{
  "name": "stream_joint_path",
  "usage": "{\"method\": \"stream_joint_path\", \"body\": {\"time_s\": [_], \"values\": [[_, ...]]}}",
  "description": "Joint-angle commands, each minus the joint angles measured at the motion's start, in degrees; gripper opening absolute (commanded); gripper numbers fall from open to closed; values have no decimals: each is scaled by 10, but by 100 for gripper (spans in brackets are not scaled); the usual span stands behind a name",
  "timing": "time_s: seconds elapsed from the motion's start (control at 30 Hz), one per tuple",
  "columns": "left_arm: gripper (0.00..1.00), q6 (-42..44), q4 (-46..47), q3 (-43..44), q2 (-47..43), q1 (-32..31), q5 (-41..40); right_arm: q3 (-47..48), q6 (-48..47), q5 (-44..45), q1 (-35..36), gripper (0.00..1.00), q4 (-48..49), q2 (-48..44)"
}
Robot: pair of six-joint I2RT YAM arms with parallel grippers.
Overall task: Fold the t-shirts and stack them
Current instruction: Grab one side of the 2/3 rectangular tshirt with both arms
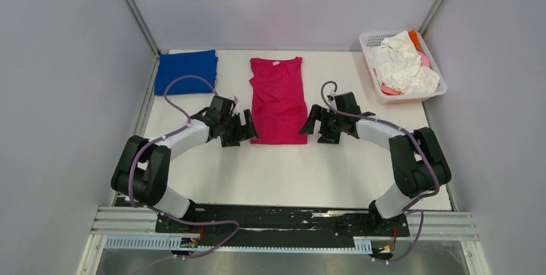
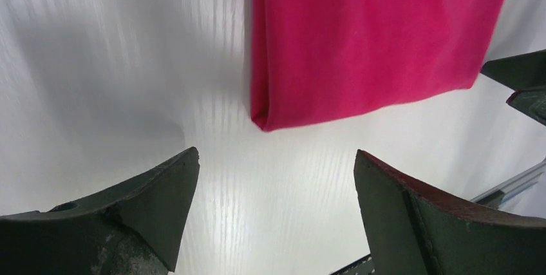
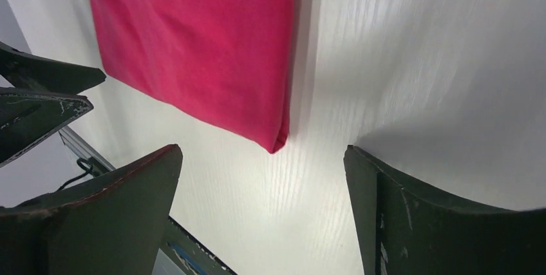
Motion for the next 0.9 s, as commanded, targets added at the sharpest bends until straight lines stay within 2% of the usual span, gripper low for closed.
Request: {"method": "stream_joint_path", "body": {"time_s": [0.0,0.37,0.5,0.67,0.87], "values": [[92,-21,25,-36,-10,-14,-19,-34,17,-18,12,94,18,-25],[63,-34,61,-34,74,-26,-26,-44,20,-22,34,67,34,12],[47,-33,62,-27,98,-26,-25,-46,21,-8,35,58,34,17],[23,-29,62,-28,103,-27,-25,-44,24,-1,38,53,39,35],[0,-28,56,-35,101,-27,-27,-38,32,37,40,48,50,63]]}}
